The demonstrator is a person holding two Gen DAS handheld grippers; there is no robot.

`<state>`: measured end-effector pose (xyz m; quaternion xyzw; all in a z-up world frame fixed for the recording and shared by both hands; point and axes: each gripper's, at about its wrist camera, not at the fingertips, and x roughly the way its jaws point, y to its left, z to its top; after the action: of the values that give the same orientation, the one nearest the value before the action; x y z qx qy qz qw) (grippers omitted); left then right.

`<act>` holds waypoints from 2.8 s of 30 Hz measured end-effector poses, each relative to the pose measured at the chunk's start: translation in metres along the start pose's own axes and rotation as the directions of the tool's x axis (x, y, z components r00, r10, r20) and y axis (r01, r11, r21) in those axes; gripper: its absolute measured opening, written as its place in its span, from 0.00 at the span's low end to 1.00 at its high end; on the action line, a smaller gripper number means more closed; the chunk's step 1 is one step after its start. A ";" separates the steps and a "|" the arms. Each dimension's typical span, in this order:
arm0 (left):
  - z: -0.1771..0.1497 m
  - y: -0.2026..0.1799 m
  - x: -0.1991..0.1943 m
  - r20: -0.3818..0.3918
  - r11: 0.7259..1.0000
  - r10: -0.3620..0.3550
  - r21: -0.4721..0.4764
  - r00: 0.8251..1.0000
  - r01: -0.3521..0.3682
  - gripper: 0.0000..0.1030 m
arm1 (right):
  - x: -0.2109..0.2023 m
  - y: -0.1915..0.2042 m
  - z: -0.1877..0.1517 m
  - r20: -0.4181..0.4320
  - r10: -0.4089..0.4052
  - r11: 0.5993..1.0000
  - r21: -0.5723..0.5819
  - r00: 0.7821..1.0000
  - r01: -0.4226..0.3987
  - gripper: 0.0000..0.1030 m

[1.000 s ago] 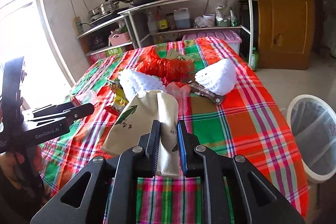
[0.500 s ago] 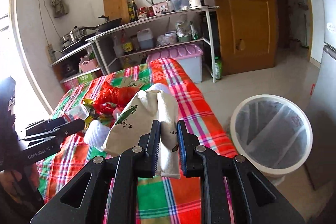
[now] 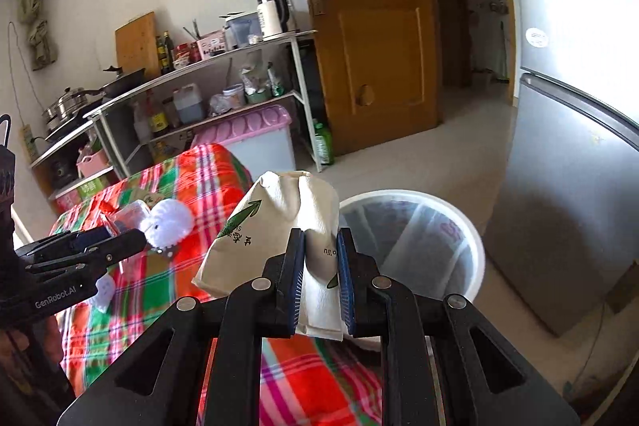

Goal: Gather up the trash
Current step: 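Carry the beige paper bag in the right tool over the white bin, then open the right tool to drop the paper bag into the bin, then grasp a white foam net with the right tool while the left tool grasps another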

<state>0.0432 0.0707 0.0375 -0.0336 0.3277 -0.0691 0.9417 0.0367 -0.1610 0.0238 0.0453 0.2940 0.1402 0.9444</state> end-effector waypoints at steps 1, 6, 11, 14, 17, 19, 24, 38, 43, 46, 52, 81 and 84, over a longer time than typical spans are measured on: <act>0.001 -0.005 0.004 0.003 1.000 -0.012 0.002 1.000 0.012 0.46 | 0.000 -0.006 0.001 0.003 -0.015 1.000 0.007 1.000 0.015 0.16; 0.012 -0.027 0.030 -0.031 0.998 -0.061 0.030 0.998 0.062 0.46 | 0.004 -0.037 0.007 -0.008 -0.089 0.996 0.024 0.996 0.089 0.16; 0.016 -0.042 0.063 -0.098 0.995 -0.097 0.024 0.990 0.100 0.46 | 0.016 -0.059 0.006 -0.037 -0.146 0.988 0.038 0.989 0.147 0.16; 0.016 -0.051 0.078 -0.115 0.993 -0.107 0.027 0.988 0.111 0.46 | 0.028 -0.069 0.003 -0.061 -0.178 0.983 0.027 0.982 0.180 0.16; 0.016 -0.059 0.090 -0.128 0.993 -0.105 0.044 0.986 0.112 0.46 | 0.041 -0.078 -0.001 -0.094 -0.190 0.981 0.031 0.977 0.193 0.16; 0.016 -0.063 0.099 -0.145 0.992 -0.110 0.041 0.983 0.117 0.46 | 0.050 -0.083 -0.002 -0.105 -0.200 0.978 0.029 0.974 0.204 0.16; 0.015 -0.074 0.122 -0.184 0.993 -0.090 0.057 0.979 0.102 0.46 | 0.072 -0.095 -0.006 -0.141 -0.227 0.973 0.011 0.964 0.231 0.17; 0.015 -0.078 0.151 -0.241 0.997 -0.075 0.018 0.968 0.081 0.71 | 0.112 -0.114 -0.017 -0.228 -0.233 0.970 0.019 0.945 0.244 0.46; 0.018 -0.074 0.137 -0.217 0.998 -0.063 0.012 0.974 0.067 0.75 | 0.102 -0.110 -0.017 -0.208 -0.238 0.969 0.022 0.949 0.248 0.46; 0.020 -0.070 0.124 -0.200 0.998 -0.054 0.013 0.978 0.057 0.77 | 0.092 -0.104 -0.016 -0.181 -0.230 0.971 0.026 0.956 0.238 0.46; 0.021 -0.054 0.084 -0.130 1.000 -0.027 -0.004 0.991 0.027 0.80 | 0.064 -0.081 -0.009 -0.117 -0.183 0.982 0.020 0.976 0.187 0.47; -0.063 0.118 -0.055 -0.078 0.923 0.307 -0.218 0.949 -0.316 0.87 | 0.069 0.102 -0.016 -0.141 0.190 0.964 -0.158 0.972 -0.212 0.52; -0.078 0.133 -0.058 -0.106 0.906 0.324 -0.250 0.940 -0.341 0.88 | 0.074 0.114 -0.021 -0.155 0.207 0.957 -0.173 0.966 -0.233 0.52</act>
<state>-0.0358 0.2091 -0.0024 -0.1008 0.3639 0.1357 0.9160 0.0559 -0.0305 -0.0150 -0.0219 0.3357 0.2746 0.9008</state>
